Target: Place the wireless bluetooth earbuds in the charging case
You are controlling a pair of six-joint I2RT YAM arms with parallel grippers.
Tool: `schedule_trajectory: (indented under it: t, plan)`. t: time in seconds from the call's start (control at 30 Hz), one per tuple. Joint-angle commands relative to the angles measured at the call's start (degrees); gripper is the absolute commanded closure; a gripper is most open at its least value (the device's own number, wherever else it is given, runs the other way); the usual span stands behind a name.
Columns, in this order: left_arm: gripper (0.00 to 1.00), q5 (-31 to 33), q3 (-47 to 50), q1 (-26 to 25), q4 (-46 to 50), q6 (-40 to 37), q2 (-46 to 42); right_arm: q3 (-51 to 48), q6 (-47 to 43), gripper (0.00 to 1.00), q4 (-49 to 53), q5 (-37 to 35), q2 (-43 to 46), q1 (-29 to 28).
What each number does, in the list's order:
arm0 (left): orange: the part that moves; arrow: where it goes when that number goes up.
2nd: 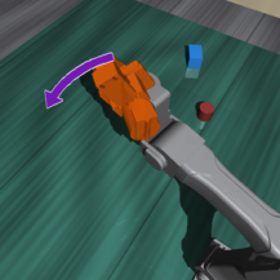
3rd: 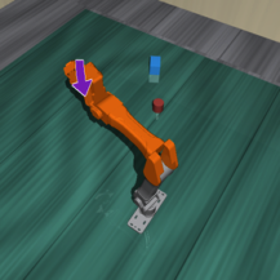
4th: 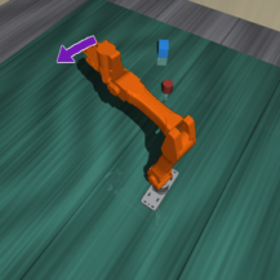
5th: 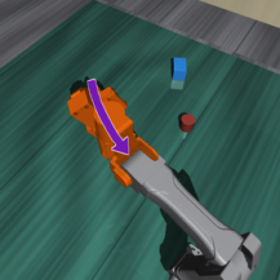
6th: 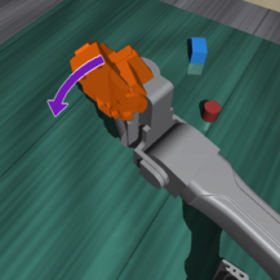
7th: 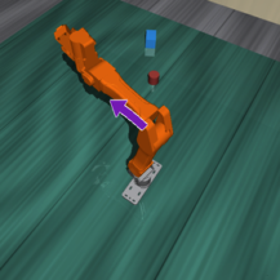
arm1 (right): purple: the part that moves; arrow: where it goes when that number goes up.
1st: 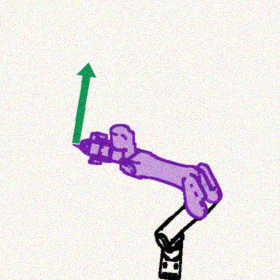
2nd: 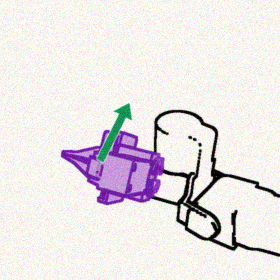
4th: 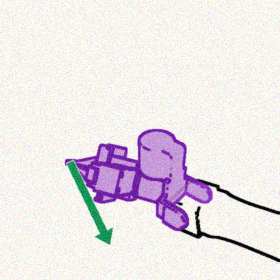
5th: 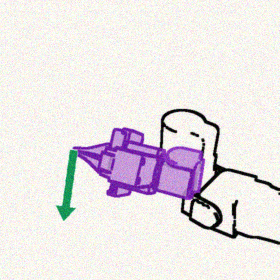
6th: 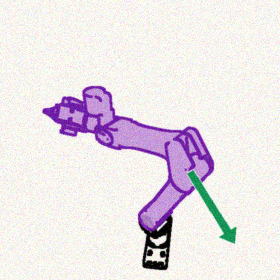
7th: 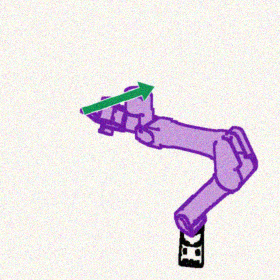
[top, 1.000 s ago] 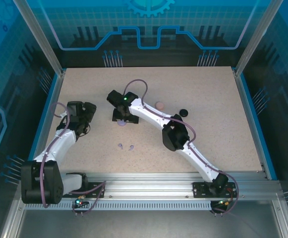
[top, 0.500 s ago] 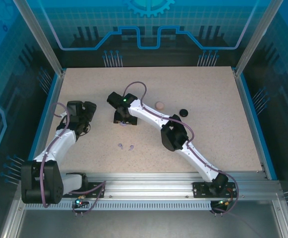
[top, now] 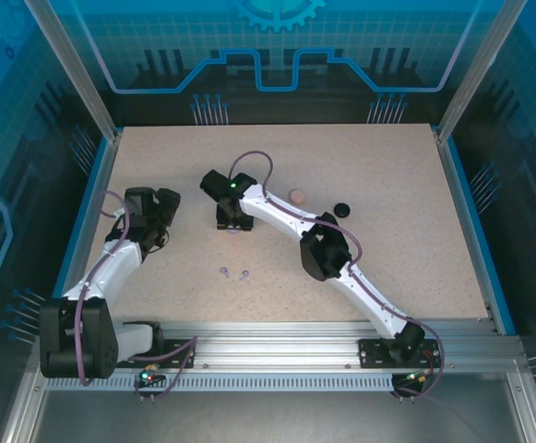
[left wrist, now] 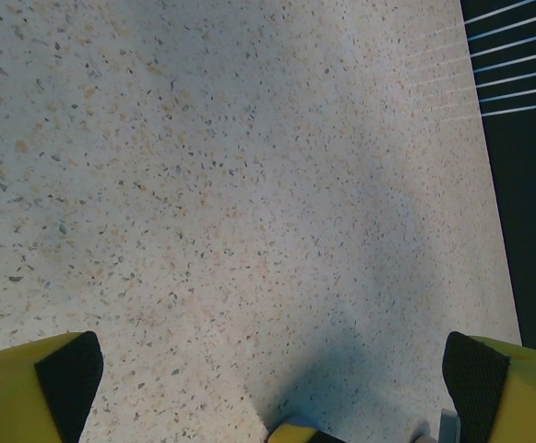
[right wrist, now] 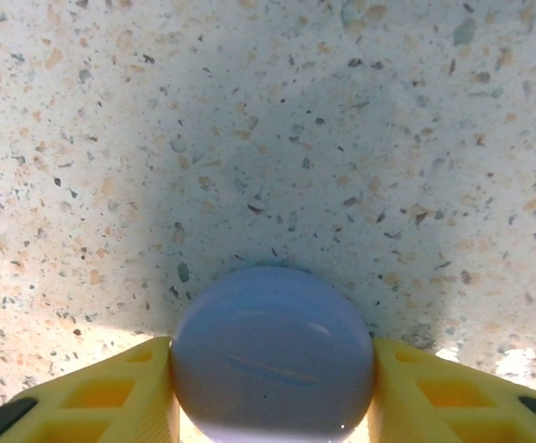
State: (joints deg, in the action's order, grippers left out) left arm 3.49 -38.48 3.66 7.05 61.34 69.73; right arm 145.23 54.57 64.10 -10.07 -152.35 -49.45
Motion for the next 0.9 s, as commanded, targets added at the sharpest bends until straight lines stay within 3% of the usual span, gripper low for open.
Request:
schedule_trajectory:
  t: [0.0, 0.27, 0.43, 0.63, 0.87]
  plan:
    - [0.01, -2.73, -1.7, 0.54, -1.05, -1.98, 0.83, -2.92, -1.88, 0.54, 1.38, -1.14, 3.83, 0.57]
    - [0.01, -9.53, -4.2, 0.3, -1.51, -4.33, 3.68, -16.51, -8.57, 0.55, 0.46, -2.84, 14.13, 1.56]
    - [0.01, -12.42, -5.56, -0.87, -1.86, -5.24, 4.32, -33.82, -12.17, 0.54, -3.78, -3.65, 24.44, 2.88]
    - [0.01, -12.45, -7.9, -4.55, -1.65, -5.75, 5.05, -52.93, -11.76, 0.54, -11.56, -2.71, 33.93, 5.99]
    - [0.01, -11.27, -9.37, -8.86, -1.99, -5.96, 5.5, -62.15, -11.7, 0.53, -14.95, -2.64, 37.21, 7.95]
